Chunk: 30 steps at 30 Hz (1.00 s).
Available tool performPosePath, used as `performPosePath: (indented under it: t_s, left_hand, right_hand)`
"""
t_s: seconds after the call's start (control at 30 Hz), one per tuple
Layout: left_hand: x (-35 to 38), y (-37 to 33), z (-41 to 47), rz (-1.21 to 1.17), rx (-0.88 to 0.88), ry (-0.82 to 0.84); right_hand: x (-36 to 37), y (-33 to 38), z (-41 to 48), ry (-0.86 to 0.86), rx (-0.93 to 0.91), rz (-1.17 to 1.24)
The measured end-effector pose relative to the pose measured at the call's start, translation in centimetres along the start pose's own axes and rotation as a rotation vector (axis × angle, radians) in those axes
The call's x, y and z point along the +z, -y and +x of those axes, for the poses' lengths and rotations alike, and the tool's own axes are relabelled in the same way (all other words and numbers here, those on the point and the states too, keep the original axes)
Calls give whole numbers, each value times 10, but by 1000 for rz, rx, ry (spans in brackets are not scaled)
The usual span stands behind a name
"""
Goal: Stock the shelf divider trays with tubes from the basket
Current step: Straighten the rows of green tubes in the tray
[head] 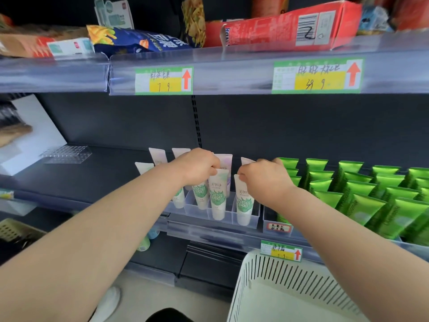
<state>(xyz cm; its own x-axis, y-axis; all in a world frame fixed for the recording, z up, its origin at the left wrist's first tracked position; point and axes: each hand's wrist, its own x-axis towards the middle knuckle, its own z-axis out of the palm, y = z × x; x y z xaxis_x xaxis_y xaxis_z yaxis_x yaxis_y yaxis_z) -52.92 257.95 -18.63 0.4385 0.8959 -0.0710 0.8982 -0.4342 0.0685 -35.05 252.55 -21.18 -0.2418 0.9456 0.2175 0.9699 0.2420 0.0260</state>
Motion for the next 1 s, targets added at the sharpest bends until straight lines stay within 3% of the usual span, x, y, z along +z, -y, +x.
performPosePath:
  t_s: [0.13, 0.3, 0.47, 0.7, 1.0]
  left_hand:
    - [1, 3, -3, -105, 12, -36]
    - [-9, 19, -12, -257, 1, -110]
    - [-17, 50, -24, -211, -89, -195]
    - [-8, 89, -31, -13, -160, -81]
    - [10, 102, -23, -64, -169, -161]
  right_hand:
    - [-5, 3, -3, 47, 10, 55]
    - [-9, 14, 0, -21, -12, 104]
    - [-8, 41, 19, -107, -73, 175]
    - [2, 76, 49, -18, -78, 119]
    - [10, 92, 64, -34, -41, 101]
